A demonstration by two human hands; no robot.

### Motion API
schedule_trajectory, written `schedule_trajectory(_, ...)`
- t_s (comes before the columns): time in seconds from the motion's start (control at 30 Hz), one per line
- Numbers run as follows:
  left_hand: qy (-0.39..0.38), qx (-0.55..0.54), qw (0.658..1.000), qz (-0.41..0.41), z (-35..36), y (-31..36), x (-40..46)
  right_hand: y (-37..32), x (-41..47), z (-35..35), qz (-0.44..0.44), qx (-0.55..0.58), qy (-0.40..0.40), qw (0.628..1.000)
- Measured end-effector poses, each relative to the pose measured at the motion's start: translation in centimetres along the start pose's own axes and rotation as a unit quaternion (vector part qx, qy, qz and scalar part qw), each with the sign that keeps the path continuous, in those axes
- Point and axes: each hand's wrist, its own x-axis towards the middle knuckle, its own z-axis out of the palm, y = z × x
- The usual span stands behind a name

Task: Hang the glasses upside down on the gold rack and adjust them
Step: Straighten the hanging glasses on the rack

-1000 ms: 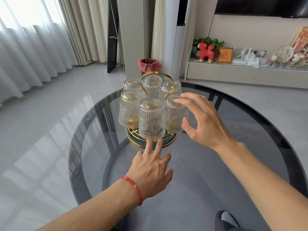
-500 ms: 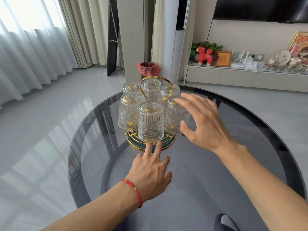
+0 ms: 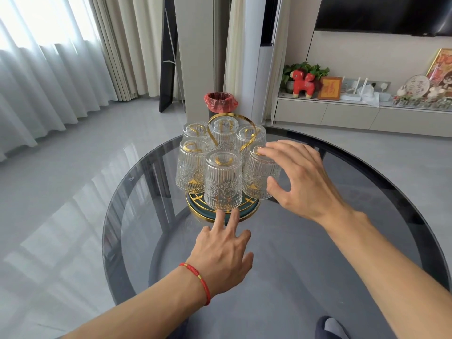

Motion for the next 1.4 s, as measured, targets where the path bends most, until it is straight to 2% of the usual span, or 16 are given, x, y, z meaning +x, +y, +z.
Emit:
schedule_trajectory(0.5,0.080,0.002,0.997,-0.008,1.7,-0.2,-0.1,-0.4,-0.1,-0.3,0.013,0.031,0.005,0.999)
schedule_trajectory(0.67,0.110,-0.005,0.994,-0.008,2.7,-0.2,-0.3,-0.9,0.7,-1.0,0.084,0.106,0.013,0.991)
schedule_trajectory(0.8,0.129,-0.029,0.991,-0.027,3.1,-0.1,-0.3,-1.3,3.0,-1.5,0.182,0.189,0.015,0.965)
schedule_trajectory(0.9,0.132,-0.035,0.990,-0.030,3.2,-0.2,-0.4,-1.0,6.0,-1.8,0.238,0.245,-0.033,0.939)
schedule_trajectory(1.1,0.142,-0.033,0.989,-0.026,3.2,-0.2,-0.4,0.2,9.5,-1.2,0.237,0.245,-0.142,0.929)
schedule_trajectory(1.4,0.151,-0.034,0.988,-0.016,3.5,-0.2,-0.3,1.0,9.3,-0.7,0.207,0.227,-0.157,0.939)
